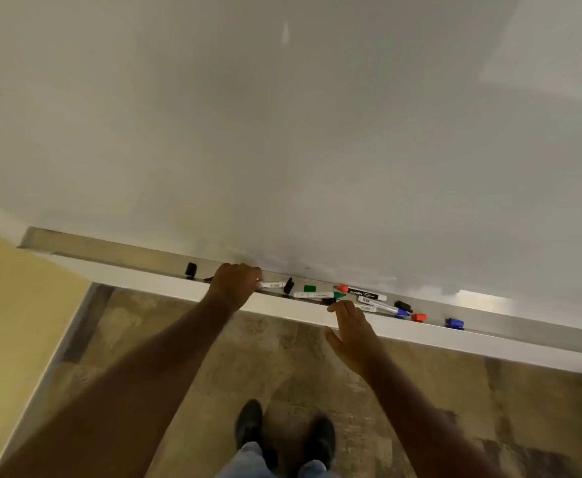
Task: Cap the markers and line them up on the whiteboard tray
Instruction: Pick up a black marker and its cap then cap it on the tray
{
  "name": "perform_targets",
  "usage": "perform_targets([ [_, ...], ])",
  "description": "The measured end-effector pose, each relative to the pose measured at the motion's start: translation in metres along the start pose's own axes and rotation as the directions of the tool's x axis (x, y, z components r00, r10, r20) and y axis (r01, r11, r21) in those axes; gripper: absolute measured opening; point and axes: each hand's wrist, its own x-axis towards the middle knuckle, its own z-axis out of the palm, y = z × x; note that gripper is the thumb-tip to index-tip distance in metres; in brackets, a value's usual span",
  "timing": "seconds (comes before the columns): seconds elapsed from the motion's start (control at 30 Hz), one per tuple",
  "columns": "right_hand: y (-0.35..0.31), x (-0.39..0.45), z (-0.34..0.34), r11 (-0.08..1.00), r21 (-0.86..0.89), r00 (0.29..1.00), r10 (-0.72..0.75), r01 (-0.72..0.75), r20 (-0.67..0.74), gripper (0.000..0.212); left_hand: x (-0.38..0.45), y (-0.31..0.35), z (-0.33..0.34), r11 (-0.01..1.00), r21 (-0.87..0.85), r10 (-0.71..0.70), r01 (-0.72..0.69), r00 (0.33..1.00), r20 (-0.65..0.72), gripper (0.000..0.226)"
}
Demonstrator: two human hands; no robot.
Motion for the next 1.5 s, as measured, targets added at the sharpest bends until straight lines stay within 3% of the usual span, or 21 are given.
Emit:
perform_targets([
  [0.2, 0.002, 0.000, 0.002, 0.999, 0.014, 0.999, 0.030, -0.030, 0.012, 0.046, 0.003, 0.004, -0.003, 0.981, 0.161, 0.102, -0.108, 0.994, 0.046, 0.026],
  [0.43, -0.003, -0.001, 0.006, 0.999, 0.035, 0.997, 0.033, -0.035, 0.070, 0.042, 0.008, 0.003, 0.003, 0.981, 0.156, 0.120, -0.118, 0.993, 0.002, 0.029],
  [0.53, -0.008, 0.002, 0.010, 0.989, 0.119, 0.992, 0.080, -0.092, 0.102, 0.039, 0.004, 0.001, 0.004, 0.996, 0.062, 0.064, -0.061, 0.997, -0.051, 0.029],
  [0.63, -0.021, 0.009, 0.012, 0.895, 0.383, 0.971, 0.177, -0.228, 0.163, 0.032, -0.010, 0.008, -0.005, 0.990, -0.140, -0.035, 0.023, 0.996, -0.077, 0.027],
  [0.8, -0.044, 0.028, 0.016, 0.602, 0.717, 0.934, 0.270, -0.353, 0.233, 0.035, -0.039, 0.049, -0.010, 0.893, -0.445, -0.096, 0.065, 0.994, -0.047, 0.024],
  [1.03, -0.051, 0.025, 0.017, 0.459, 0.838, 0.923, 0.361, -0.297, 0.130, 0.029, -0.045, 0.096, -0.009, 0.887, -0.462, -0.035, -0.011, 0.995, -0.092, 0.037],
  [1.13, -0.037, 0.014, 0.017, 0.419, 0.855, 0.893, 0.437, -0.304, 0.104, 0.028, -0.037, 0.100, -0.004, 0.784, -0.620, -0.034, 0.000, 0.999, -0.043, 0.036],
  [1.2, -0.025, 0.007, 0.016, 0.365, 0.876, 0.863, 0.495, -0.314, 0.103, 0.026, -0.029, 0.095, 0.004, 0.710, -0.703, -0.117, 0.032, 0.990, -0.074, 0.030],
  [1.33, -0.004, -0.007, 0.010, 0.305, 0.901, 0.829, 0.551, -0.310, 0.099, 0.026, -0.014, 0.084, 0.023, 0.775, -0.625, -0.282, 0.096, 0.937, -0.206, 0.016],
  [1.5, 0.008, -0.016, 0.008, 0.255, 0.913, 0.788, 0.606, -0.318, 0.105, 0.027, 0.001, 0.083, 0.033, 0.869, -0.463, -0.296, 0.174, 0.933, -0.204, 0.023],
])
